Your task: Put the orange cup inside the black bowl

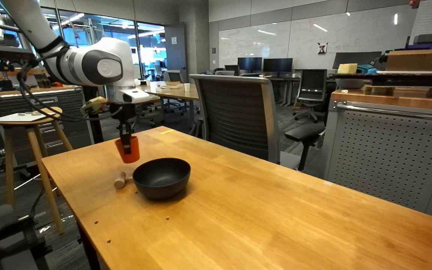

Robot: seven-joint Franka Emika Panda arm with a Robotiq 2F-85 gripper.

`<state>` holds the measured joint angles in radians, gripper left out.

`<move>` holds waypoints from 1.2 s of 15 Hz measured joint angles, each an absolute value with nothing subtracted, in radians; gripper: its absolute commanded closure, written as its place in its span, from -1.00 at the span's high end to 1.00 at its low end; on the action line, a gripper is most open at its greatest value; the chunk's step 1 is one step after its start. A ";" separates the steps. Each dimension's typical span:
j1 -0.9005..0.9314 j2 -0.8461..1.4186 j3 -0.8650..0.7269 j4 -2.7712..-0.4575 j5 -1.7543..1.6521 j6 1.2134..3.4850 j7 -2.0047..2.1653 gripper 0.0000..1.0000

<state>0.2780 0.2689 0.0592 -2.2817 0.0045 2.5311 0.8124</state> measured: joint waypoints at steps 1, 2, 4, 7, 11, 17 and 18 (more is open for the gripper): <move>0.272 0.226 0.030 -2.295 -0.026 2.532 0.833 -0.96; 0.262 0.183 0.001 -2.306 -0.066 2.532 0.860 -0.96; 0.225 0.105 -0.048 -2.317 -0.155 2.528 0.916 -0.96; 0.128 0.014 -0.090 -2.323 -0.279 2.487 1.007 -0.97; 0.038 0.016 -0.090 -2.349 -0.316 2.365 1.097 -0.97; 0.044 0.119 -0.016 -2.378 -0.056 2.285 1.071 -0.97; 0.048 0.131 -0.003 -2.377 -0.036 2.304 1.060 -0.97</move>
